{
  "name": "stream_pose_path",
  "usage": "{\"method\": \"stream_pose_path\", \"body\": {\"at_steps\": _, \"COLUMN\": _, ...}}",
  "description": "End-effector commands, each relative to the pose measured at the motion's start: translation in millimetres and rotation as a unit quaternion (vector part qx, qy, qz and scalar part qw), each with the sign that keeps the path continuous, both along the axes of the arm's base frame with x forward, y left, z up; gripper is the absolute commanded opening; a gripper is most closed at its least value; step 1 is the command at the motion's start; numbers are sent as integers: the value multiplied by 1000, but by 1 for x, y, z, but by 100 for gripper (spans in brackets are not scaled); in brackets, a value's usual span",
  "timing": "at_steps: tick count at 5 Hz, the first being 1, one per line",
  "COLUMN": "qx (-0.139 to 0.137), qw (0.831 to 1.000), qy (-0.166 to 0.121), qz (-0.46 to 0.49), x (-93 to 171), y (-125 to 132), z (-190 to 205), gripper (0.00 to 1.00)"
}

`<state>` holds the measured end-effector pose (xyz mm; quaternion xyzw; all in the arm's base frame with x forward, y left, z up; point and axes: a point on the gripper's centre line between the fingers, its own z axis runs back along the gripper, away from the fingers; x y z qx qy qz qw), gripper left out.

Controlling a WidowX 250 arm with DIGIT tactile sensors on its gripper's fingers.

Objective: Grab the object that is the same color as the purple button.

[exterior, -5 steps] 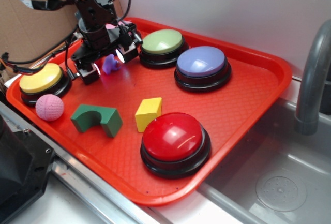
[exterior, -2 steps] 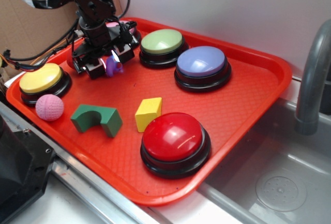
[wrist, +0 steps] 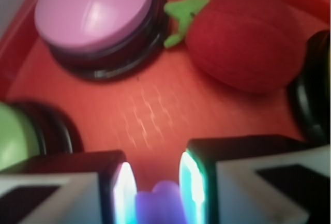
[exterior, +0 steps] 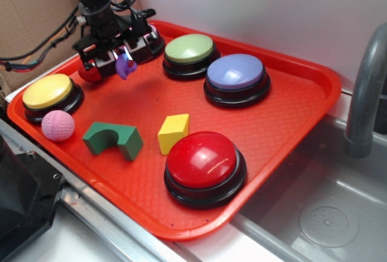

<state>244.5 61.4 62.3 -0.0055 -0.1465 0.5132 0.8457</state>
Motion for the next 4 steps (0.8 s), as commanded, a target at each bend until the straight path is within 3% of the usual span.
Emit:
{"method": "stream_pose_path", "body": {"at_steps": 1, "qx": 9, "qw": 967, "qy": 40, "qz": -253, "x": -23, "y": -42, "z": 80, "gripper": 0}}
{"method": "stream_pose_path", "body": {"at_steps": 2, "qx": 2, "qw": 931, "qy": 68, "qz": -358, "x": -38, "y": -51, "z": 98, "gripper": 0}}
{"method": "stream_pose_path", "body": {"at_steps": 3, "qx": -2, "qw": 920, "qy": 83, "qz": -382, "x": -43, "y": -50, "z": 98, "gripper": 0}}
{"method": "stream_pose_path", "body": {"at_steps": 4, "qx": -9, "qw": 931, "qy": 101, "qz": -350, "x": -37, "y": -39, "z": 93, "gripper": 0}}
